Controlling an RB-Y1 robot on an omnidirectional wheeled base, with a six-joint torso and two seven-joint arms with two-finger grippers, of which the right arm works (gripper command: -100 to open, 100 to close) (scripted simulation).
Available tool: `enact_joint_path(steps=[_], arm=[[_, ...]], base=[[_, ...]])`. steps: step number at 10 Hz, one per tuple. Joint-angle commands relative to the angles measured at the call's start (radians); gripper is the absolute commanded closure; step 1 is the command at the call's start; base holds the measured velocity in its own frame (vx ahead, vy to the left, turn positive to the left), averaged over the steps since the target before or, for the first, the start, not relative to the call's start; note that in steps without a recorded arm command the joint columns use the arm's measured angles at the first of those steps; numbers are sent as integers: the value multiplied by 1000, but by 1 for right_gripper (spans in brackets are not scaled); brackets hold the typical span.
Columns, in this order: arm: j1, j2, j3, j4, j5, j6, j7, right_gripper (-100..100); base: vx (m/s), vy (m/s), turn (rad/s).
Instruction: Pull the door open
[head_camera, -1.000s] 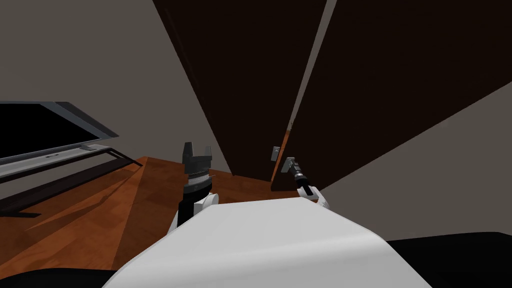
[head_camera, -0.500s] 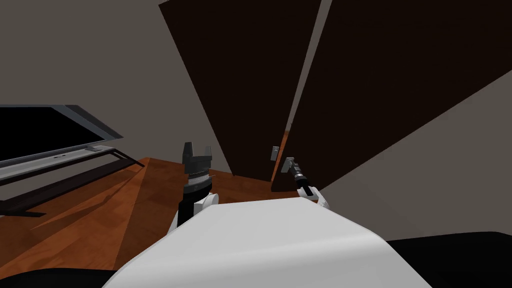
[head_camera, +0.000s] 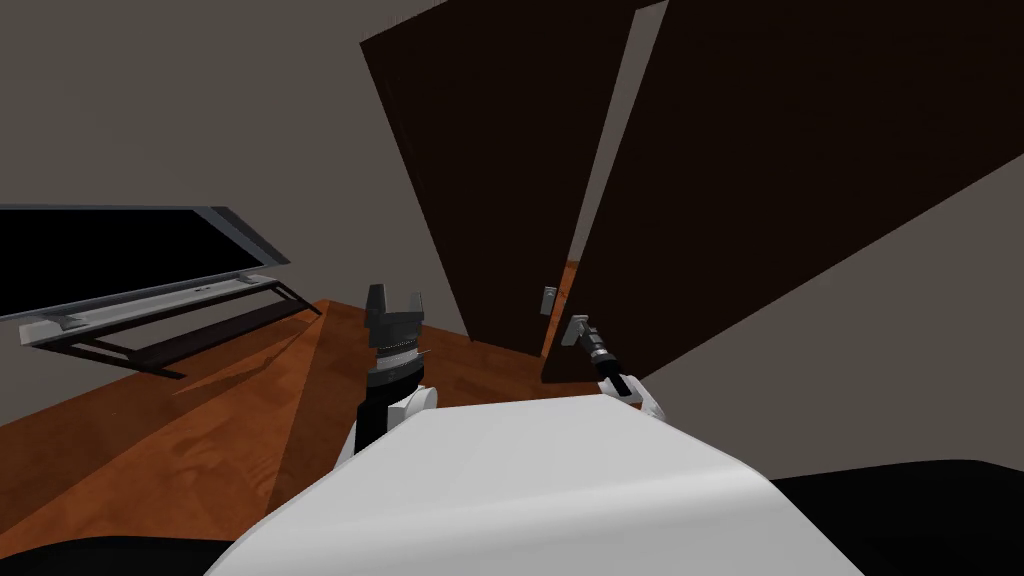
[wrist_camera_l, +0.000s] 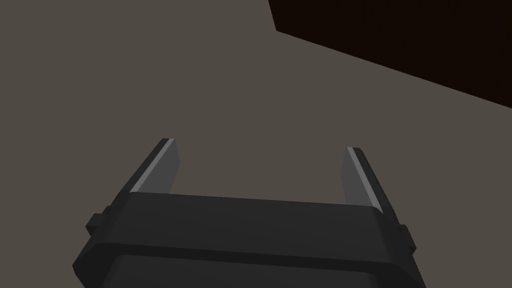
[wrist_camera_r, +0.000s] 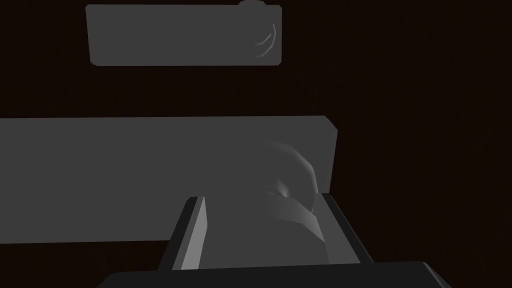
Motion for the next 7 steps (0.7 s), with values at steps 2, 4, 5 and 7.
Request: enact_joint_path(steps=[2, 4, 5, 7], arm=[[30, -39, 28, -8, 8, -34, -44, 100], [44, -58, 43, -15, 12, -50, -66, 100], [51, -67, 50, -18, 14, -59, -77, 100], [63, -76, 51, -10, 21, -83, -88, 100]], base=[[-240, -104, 154], [-213, -106, 135], [-209, -78, 99], [-120, -34, 72]])
